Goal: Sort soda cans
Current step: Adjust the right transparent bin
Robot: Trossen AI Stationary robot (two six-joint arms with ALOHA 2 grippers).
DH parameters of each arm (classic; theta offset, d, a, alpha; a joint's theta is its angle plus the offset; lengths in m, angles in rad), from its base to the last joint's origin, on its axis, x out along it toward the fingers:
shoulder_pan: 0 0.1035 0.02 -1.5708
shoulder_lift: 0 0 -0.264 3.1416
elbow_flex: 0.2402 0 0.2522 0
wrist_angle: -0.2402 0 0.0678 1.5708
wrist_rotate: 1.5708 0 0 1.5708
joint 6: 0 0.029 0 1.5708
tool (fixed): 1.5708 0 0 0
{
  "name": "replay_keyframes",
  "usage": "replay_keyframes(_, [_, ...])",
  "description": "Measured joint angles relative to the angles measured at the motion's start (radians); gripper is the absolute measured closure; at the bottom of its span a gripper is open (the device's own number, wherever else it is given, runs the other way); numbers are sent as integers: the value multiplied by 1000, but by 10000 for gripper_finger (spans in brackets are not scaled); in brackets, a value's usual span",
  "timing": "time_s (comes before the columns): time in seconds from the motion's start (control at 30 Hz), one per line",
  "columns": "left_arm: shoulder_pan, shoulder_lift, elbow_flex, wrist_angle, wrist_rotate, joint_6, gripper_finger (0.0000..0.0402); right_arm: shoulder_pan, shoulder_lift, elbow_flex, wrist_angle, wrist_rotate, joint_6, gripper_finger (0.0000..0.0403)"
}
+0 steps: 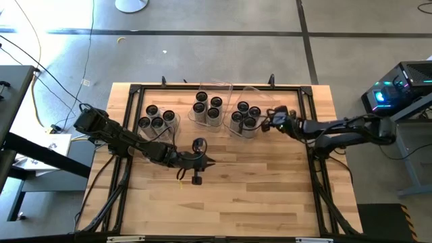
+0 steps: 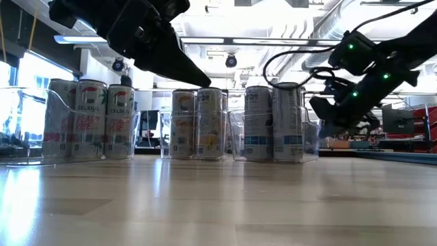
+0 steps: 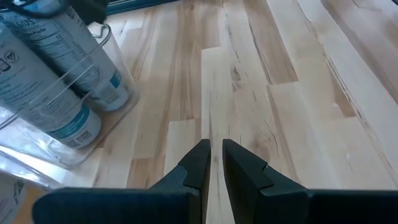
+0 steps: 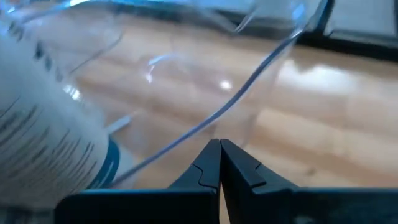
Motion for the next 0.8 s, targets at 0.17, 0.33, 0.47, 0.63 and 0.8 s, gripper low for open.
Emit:
replay_keyframes(0.17, [1, 0, 0, -7, -2, -15, 367, -99, 0, 0, 79, -21, -103, 403])
replay_keyframes(0.33, [1, 0, 0, -52, -2, -54, 367, -182, 20, 1, 178, -60, -211, 403])
replay_keyframes(0.47, [1, -1, 0, -82, -2, -79, 367, -251, 97, 1, 319, -150, -265, 403])
replay_keyframes(0.63, [1, -1, 0, -84, -2, -95, 367, -322, 233, 2, 488, -257, -270, 403])
replay_keyframes(0.8, [1, -1, 0, -83, -2, -103, 367, -365, 349, 13, 621, -314, -267, 403])
